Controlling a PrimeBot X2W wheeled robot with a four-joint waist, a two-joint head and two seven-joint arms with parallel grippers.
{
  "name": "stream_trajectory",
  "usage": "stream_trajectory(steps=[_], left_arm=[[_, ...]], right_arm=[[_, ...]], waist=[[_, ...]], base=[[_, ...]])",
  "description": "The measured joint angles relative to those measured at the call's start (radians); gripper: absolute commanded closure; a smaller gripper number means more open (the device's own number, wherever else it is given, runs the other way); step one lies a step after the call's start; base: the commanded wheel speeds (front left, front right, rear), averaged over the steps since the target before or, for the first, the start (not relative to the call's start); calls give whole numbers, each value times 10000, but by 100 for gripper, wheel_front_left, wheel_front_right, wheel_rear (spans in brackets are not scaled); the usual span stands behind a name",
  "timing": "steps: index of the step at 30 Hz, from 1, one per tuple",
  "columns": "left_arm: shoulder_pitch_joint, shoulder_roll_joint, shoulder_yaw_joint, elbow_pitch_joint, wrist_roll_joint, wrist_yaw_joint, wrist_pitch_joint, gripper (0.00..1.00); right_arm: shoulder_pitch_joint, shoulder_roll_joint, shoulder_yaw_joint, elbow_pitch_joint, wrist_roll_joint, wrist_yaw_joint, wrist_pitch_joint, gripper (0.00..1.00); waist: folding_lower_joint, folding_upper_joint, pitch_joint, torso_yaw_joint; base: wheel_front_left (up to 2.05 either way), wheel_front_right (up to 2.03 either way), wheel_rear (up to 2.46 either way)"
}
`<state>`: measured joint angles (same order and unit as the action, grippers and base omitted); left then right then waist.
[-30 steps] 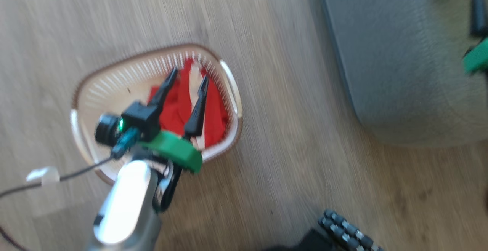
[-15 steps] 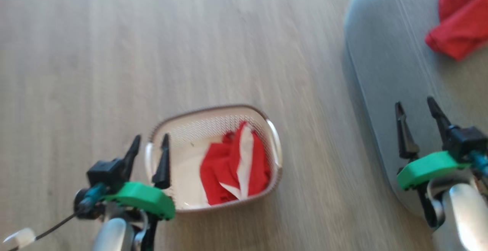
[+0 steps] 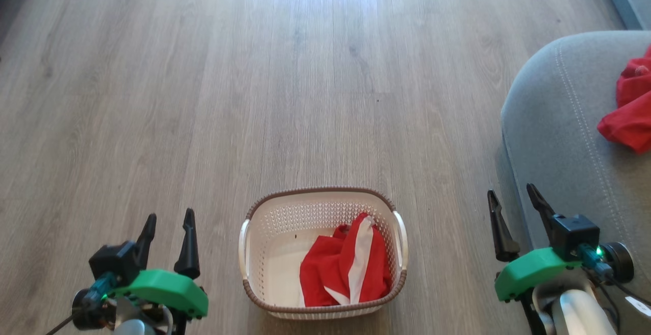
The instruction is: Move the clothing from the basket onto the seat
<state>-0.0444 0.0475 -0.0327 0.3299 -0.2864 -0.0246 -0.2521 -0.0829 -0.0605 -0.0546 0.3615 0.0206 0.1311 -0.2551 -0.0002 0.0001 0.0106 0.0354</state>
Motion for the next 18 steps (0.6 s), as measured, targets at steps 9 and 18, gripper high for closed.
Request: stream_trajectory(steps=[9, 18], left_arm=[[60, -6, 58, -17, 0, -75, 0, 0], [59, -10, 56, -27, 0, -75, 0, 0]], right_arm=[[141, 69, 113, 150, 71, -2, 0, 0], [133, 75, 123, 151, 69, -2, 0, 0]], waist=[[0, 0, -67, -67], [1, 0, -25, -234]], base=[[0, 0, 0], [0, 0, 0]])
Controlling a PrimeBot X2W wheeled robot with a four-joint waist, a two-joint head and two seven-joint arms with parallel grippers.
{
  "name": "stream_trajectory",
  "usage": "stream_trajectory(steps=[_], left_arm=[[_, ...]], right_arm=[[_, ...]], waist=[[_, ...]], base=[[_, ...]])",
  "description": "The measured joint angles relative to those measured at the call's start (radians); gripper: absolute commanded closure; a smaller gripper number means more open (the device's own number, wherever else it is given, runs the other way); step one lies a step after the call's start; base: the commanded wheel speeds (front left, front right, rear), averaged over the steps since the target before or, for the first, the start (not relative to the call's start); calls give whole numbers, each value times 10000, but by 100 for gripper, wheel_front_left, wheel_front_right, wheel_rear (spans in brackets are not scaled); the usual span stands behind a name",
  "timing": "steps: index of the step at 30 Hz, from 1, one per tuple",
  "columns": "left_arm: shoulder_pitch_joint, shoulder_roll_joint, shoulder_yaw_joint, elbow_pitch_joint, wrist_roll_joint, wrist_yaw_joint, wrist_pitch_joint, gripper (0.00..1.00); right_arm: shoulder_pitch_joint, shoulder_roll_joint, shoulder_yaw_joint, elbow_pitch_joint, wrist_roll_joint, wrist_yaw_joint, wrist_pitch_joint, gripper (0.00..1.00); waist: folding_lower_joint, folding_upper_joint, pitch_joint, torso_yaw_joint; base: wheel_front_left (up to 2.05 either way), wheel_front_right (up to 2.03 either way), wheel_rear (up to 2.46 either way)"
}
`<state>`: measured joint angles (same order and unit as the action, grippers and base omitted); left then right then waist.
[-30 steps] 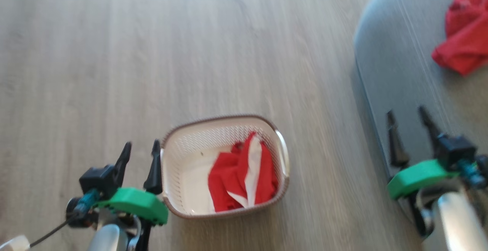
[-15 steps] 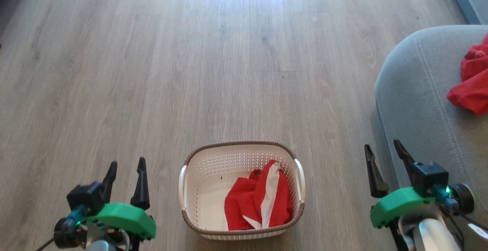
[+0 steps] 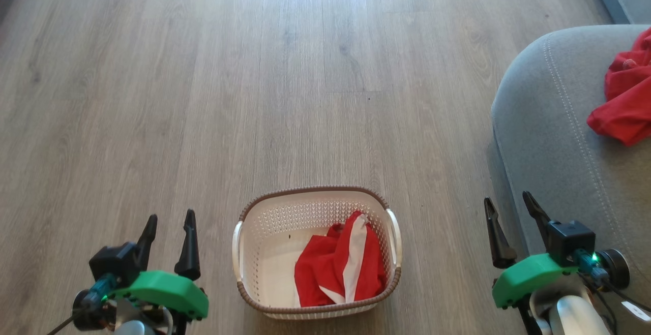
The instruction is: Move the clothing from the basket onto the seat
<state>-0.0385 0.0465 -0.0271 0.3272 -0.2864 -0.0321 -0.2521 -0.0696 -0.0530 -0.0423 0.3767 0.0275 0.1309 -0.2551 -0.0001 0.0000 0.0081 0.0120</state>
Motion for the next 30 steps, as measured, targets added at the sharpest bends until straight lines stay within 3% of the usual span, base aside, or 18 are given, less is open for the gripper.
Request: stream_trajectory(steps=[22, 30], left_arm=[[0, -2, -98, -40, -15, 17, 0, 0], [-235, -4, -504, -125, -15, 19, 0, 0]], right_arm=[[-16, 4, -12, -21, 0, 0, 0, 0], [-422, 12, -297, -485, 0, 0, 0, 0]], waist=[[1, 0, 89, -241], [1, 0, 884, -447]], base=[[0, 0, 0], [0, 0, 0]])
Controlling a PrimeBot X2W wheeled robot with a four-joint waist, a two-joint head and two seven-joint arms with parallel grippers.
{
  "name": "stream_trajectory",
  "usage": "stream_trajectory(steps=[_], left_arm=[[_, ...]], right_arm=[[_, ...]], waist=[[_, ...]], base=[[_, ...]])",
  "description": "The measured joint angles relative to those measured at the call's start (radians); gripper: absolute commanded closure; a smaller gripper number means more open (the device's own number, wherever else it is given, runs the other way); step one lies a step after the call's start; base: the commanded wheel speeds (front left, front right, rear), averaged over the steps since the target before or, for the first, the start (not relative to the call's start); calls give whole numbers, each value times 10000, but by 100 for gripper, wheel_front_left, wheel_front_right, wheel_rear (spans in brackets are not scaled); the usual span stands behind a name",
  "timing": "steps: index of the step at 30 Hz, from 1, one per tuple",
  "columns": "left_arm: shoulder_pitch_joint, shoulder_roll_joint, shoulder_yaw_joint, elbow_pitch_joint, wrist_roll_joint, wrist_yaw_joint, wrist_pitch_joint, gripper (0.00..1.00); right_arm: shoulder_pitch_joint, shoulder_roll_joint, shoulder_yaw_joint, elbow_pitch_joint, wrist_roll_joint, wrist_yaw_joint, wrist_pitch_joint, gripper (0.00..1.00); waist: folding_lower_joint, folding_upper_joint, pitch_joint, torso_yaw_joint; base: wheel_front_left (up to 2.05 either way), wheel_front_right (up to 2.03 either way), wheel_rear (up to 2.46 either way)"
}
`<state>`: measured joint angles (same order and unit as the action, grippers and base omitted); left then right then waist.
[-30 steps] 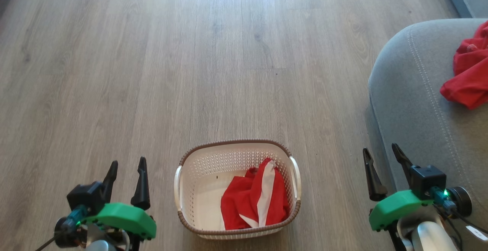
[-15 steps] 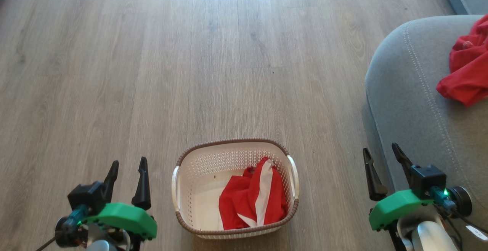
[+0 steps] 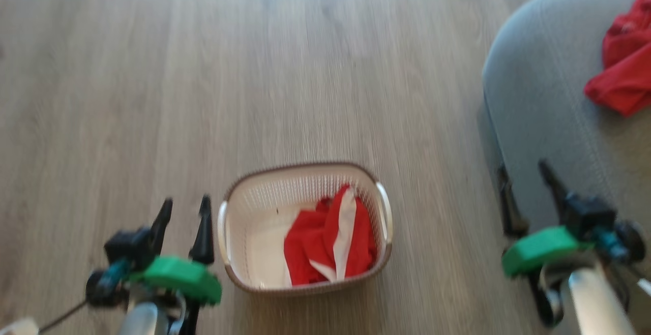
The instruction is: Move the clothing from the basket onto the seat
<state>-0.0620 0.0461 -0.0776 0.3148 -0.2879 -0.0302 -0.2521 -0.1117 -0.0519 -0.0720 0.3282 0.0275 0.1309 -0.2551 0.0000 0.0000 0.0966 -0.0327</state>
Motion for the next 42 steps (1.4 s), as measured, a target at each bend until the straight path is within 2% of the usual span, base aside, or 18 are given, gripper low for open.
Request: stream_trajectory(steps=[5, 9, 17, 23, 28, 36, 42], left_arm=[[-1441, 0, -807, -8, 94, 69, 0, 0], [-3155, -50, -1753, 568, 382, 69, 0, 0], [-6626, -63, -3461, 3914, 579, 171, 357, 0], [-8354, -69, -4401, 5841, -125, 251, 1070, 0], [-9044, -63, -5158, 6723, -750, 341, 1534, 0], [-10084, -58, -6011, 7471, -1549, 514, 1714, 0], [-10415, -50, -6387, 8142, -1854, 422, 1730, 0]], right_arm=[[-1055, -12, -376, -708, 40, 0, 0, 0], [-2171, -48, -550, -1313, 222, 0, 0, 0], [-3962, -128, -527, -2094, 466, 0, -2, 0], [-4361, -125, -330, -2274, 637, 2, -2, 0], [-4417, -121, -366, -2307, 652, 2, -2, 0], [-4729, -100, -326, -2422, 872, 0, -2, 0], [-4726, -56, -303, -2422, 989, 2, -2, 0]], waist=[[1, 0, 1237, -114], [3, 0, 2547, -210], [6, -1, 5359, -519], [4, -1, 6996, -981], [3, -1, 7831, -1509], [1, -1, 8583, -2296], [1, -1, 8951, -2728]], base=[[0, 0, 0], [0, 0, 0], [0, 0, 0], [0, 0, 0], [0, 0, 0], [0, 0, 0], [0, 0, 0]])
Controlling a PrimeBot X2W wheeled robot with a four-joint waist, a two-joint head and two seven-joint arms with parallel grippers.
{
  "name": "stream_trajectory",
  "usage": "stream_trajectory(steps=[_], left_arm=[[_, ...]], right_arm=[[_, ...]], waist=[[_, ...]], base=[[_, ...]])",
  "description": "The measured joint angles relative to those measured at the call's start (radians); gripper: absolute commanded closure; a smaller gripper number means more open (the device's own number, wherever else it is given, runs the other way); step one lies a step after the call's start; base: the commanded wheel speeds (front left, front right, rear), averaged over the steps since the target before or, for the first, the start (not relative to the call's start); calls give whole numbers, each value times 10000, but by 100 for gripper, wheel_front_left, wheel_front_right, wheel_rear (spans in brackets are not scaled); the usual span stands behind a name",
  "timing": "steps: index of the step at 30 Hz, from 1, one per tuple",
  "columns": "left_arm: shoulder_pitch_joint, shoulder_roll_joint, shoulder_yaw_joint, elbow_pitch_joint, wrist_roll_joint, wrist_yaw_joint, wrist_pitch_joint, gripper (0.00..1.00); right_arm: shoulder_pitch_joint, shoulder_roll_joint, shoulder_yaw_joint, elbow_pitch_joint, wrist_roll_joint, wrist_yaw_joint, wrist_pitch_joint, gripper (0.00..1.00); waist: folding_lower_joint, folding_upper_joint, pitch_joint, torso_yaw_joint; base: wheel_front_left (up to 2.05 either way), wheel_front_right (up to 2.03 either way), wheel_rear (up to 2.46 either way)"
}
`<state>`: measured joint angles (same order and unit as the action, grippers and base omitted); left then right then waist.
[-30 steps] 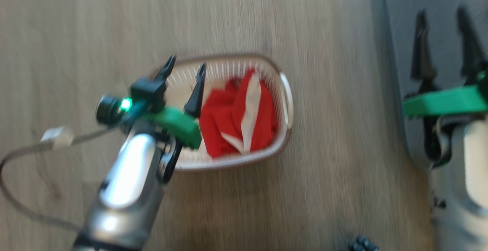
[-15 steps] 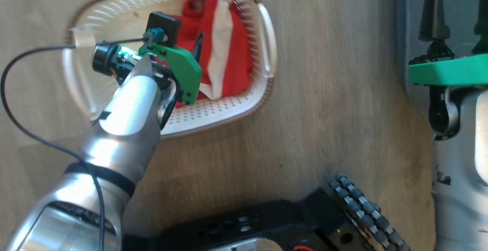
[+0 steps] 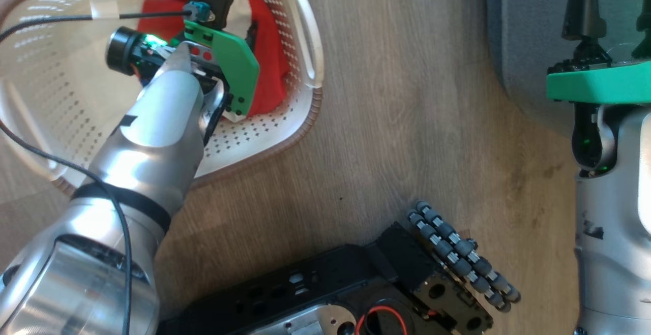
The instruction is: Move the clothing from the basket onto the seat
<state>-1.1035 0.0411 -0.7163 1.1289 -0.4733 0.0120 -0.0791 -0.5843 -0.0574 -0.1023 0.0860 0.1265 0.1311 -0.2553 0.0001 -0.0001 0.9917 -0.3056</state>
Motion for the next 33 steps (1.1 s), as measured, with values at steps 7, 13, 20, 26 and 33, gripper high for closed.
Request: stream_trajectory(steps=[7, 13, 20, 26, 33], left_arm=[[-253, 10, -428, 616, -155, 15, 0, 0], [-254, 13, -696, 826, -550, 88, -23, 0], [-247, 25, -895, 579, -1287, -236, -508, 100], [-242, 17, -1312, 190, -2052, -360, -1068, 100], [-405, 17, -1544, 230, -2508, -353, -1532, 100]], right_arm=[[200, 40, -259, -117, 58, 0, 0, 0], [853, 50, -529, -215, 58, 0, 0, 0], [1044, 65, -589, -525, -173, 0, 0, 0], [1051, 71, -642, -541, -201, 0, -2, 0], [923, 71, -523, -401, -198, 0, 0, 0]], waist=[[-1, 0, 102, -213], [-1, 0, 8, -160], [-1, 1, -85, 119], [-1, 1, -171, 305], [0, 0, -287, 461]], base=[[0, 0, 0], [0, 0, 0], [0, 0, 0], [0, 0, 0], [0, 0, 0]])
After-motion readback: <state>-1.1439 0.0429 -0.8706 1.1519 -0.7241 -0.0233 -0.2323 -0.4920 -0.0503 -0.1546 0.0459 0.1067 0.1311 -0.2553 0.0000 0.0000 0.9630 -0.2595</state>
